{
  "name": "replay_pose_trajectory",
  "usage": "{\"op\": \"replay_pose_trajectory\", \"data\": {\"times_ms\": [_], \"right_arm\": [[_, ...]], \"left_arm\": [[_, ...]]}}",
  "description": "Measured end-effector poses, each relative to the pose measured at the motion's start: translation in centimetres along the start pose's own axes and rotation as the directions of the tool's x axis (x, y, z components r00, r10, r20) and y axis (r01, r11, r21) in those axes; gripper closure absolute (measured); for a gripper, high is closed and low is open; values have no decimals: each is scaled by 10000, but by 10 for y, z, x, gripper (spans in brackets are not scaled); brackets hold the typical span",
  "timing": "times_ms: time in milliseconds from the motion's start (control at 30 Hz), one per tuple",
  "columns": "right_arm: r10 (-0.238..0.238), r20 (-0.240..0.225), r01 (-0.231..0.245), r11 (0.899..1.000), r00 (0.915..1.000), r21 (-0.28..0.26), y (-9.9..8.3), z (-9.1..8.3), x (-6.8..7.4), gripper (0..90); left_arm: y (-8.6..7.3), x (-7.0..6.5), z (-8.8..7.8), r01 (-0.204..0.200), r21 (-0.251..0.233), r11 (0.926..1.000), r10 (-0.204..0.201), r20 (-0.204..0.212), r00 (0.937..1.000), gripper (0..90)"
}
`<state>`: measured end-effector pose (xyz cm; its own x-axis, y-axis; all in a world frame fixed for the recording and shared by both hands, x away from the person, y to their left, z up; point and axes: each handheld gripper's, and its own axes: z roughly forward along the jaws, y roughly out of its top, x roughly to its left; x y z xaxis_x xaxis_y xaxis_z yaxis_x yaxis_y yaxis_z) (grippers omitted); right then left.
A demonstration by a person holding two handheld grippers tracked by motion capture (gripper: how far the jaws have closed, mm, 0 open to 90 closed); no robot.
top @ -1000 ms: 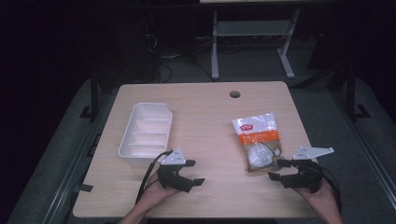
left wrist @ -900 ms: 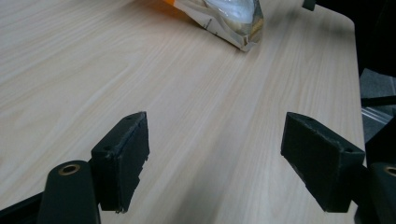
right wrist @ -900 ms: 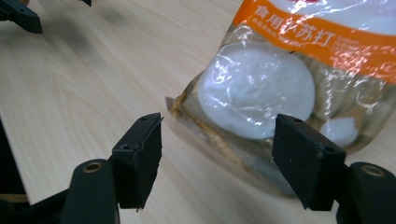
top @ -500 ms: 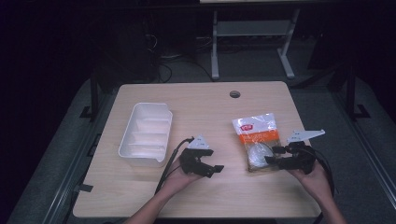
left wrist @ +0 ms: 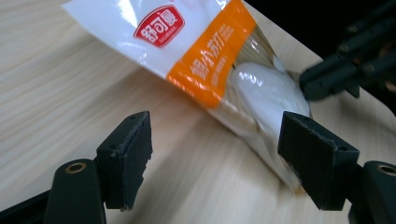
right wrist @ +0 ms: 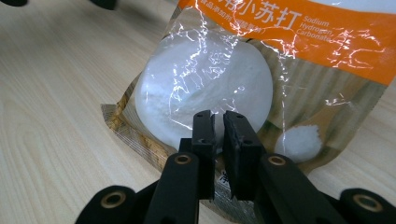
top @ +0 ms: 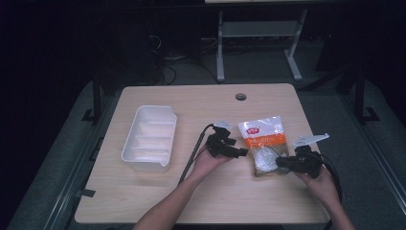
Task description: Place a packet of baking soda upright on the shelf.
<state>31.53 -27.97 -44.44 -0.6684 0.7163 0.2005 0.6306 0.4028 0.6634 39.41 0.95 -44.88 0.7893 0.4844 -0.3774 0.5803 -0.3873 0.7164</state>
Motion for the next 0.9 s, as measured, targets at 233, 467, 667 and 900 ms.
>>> {"op": "replay_pose_trajectory", "data": {"times_ms": [233,467,667,900], "right_arm": [[-51,52,52,9998,10000,-195,-3,0,1,824],[-104,75,105,9999,9999,-118,-4,0,1,789],[-13,188,23,9987,9998,-502,-5,-11,-2,667],[584,723,-491,9910,9957,-1249,-9,-29,-12,448]], "left_arm": [[12,3,27,672,-10,9977,-671,73,9977,298],[9,11,43,1548,229,9877,-1562,847,9841,486],[12,14,37,1896,-123,9818,-1857,1506,9710,737],[18,3,27,1172,-320,9926,-1094,1840,9768,880]]}}
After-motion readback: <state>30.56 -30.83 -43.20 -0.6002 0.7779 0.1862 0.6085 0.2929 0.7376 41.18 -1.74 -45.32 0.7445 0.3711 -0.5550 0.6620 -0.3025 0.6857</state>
